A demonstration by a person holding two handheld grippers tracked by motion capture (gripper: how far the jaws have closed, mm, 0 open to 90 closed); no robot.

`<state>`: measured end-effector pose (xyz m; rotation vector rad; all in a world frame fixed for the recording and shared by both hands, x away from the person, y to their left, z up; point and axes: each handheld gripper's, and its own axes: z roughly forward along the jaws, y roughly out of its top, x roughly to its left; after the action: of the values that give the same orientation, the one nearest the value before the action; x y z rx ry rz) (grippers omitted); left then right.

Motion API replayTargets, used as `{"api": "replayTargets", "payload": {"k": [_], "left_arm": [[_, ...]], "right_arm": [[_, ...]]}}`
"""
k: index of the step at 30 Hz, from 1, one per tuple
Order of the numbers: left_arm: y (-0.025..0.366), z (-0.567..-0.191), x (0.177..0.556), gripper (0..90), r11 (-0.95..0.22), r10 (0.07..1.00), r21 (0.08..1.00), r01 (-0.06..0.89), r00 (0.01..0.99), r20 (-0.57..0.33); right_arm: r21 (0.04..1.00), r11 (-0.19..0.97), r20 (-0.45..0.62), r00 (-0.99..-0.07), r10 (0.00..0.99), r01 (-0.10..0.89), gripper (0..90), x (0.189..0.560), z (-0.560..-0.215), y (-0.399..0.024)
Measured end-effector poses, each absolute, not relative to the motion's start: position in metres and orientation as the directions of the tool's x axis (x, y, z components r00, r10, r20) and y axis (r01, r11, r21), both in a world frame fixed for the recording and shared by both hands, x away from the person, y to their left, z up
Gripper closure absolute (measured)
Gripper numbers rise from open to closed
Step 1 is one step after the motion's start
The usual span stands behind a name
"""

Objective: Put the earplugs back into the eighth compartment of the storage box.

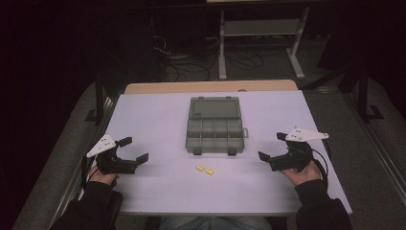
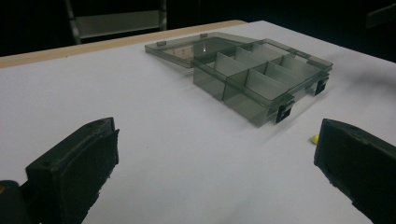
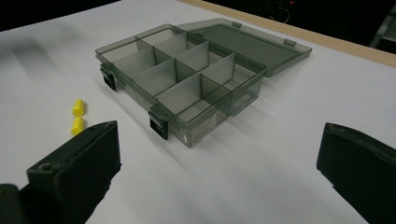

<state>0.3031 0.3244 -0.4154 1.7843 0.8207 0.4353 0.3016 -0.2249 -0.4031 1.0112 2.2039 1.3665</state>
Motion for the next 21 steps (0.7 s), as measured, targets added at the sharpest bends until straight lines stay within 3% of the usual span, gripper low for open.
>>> {"api": "replayTargets", "payload": {"k": [21], "left_arm": [[0.322,-0.4157,0.3021,0.0,-0.208,0.708,0.925,0.317,0.702,-0.081]], "right_arm": [[0.853,0.331,0.057,-0.702,0.709,0.403,0.0,0.3012,-0.4035,-0.2189]]}}
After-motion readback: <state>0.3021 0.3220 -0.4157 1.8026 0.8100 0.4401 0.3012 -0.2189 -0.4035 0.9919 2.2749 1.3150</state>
